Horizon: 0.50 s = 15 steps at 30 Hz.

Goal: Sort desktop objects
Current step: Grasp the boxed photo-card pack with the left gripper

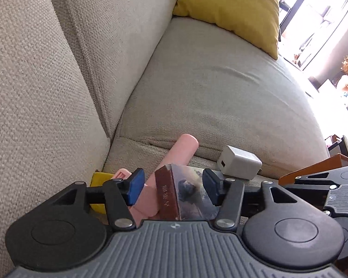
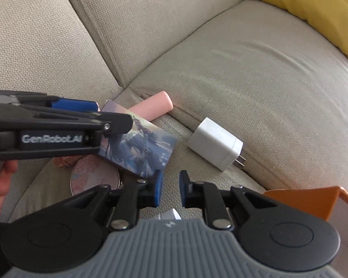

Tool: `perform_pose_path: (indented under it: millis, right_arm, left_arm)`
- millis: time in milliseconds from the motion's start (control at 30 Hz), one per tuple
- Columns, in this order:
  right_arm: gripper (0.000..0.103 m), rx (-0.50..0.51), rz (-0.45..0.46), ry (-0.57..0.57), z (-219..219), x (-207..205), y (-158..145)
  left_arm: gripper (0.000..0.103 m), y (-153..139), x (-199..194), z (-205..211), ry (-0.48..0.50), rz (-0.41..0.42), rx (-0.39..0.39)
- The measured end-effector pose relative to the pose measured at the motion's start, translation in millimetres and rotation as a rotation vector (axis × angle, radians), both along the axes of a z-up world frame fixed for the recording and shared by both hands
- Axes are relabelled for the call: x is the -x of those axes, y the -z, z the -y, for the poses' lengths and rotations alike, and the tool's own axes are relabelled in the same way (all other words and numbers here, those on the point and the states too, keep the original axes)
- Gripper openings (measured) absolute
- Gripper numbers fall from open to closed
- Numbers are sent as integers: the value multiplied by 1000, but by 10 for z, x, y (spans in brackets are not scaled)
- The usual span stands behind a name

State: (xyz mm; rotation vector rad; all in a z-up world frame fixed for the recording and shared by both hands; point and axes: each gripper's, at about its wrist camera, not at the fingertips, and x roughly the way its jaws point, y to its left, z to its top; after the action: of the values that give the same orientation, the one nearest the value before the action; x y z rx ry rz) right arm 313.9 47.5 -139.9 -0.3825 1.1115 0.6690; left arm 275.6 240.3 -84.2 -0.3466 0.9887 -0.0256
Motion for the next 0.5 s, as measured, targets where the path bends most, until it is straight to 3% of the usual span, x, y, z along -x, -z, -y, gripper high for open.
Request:
perform_pose_path:
  millis: [67, 200, 333, 400, 500]
  right_arm:
    - [17, 6, 2, 4, -16, -7, 8]
    - [17, 13, -5, 17, -8, -20, 21]
    - [15, 26, -5, 23, 16, 0, 25]
    - [14, 30, -2, 27, 29, 13, 11]
    - [13, 26, -9, 34, 68, 40, 11]
  left_arm:
    - [62, 12, -38, 39, 21, -7, 18]
    - [50, -41, -4, 140, 24, 1, -40]
    - [40, -198, 180, 128, 26, 60, 44]
    - [33, -214, 229, 147, 56, 48, 108]
    - [32, -170, 242, 229, 68, 21, 132]
